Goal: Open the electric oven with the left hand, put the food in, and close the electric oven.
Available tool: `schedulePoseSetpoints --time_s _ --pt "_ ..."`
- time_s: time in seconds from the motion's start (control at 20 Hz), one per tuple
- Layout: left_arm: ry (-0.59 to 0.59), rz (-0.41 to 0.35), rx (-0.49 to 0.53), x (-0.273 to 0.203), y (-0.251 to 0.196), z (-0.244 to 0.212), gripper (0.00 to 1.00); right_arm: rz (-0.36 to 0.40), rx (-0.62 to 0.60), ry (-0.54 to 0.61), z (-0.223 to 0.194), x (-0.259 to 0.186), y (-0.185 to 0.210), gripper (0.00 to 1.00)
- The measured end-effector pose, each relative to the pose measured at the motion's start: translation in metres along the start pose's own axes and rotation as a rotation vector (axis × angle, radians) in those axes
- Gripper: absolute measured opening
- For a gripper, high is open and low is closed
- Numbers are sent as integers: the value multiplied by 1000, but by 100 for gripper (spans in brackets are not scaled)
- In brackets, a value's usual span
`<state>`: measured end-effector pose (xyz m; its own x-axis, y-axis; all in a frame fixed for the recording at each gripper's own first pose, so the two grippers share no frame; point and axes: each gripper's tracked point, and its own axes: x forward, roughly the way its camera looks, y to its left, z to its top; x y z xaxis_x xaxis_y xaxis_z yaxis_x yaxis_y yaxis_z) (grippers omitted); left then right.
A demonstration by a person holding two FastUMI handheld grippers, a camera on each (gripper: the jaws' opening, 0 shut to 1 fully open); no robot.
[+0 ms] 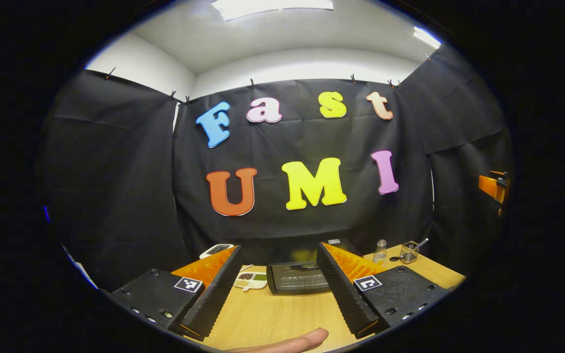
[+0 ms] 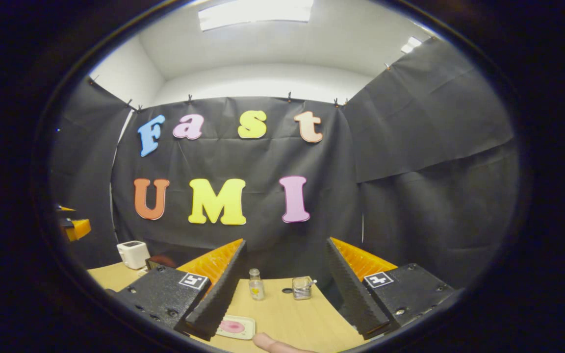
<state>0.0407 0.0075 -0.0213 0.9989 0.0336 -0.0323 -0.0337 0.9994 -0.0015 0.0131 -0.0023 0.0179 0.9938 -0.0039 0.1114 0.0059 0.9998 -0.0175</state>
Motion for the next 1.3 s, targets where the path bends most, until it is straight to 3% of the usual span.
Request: schedulePoseSetpoints --time_s 0.35,0.6,0.7,0.8,0.85,0.9,1.15,1.3 --pt "-4 -36 -10 60 -14 -13 96 18 7 7 -13 31 7 96" --pt "61 -79 -48 123 -36 -48 96 57 25 0 -18 49 13 96" --pt "92 -94 -49 148 -44 -64 96 49 26 -3 -20 54 8 100" --pt "132 -99 -30 172 -47 -80 96 36 27 -10 -21 57 3 96" --pt "152 -89 -26 184 -47 -89 96 40 33 -10 -21 58 2 100" --pt "177 -87 -23 194 -50 -100 96 43 40 -6 -24 58 2 96" --pt "329 -100 -6 238 -70 -160 96 26 37 12 -31 64 -11 100" --pt "377 -111 -18 263 -83 -183 97 21 37 -14 -29 64 -18 96"
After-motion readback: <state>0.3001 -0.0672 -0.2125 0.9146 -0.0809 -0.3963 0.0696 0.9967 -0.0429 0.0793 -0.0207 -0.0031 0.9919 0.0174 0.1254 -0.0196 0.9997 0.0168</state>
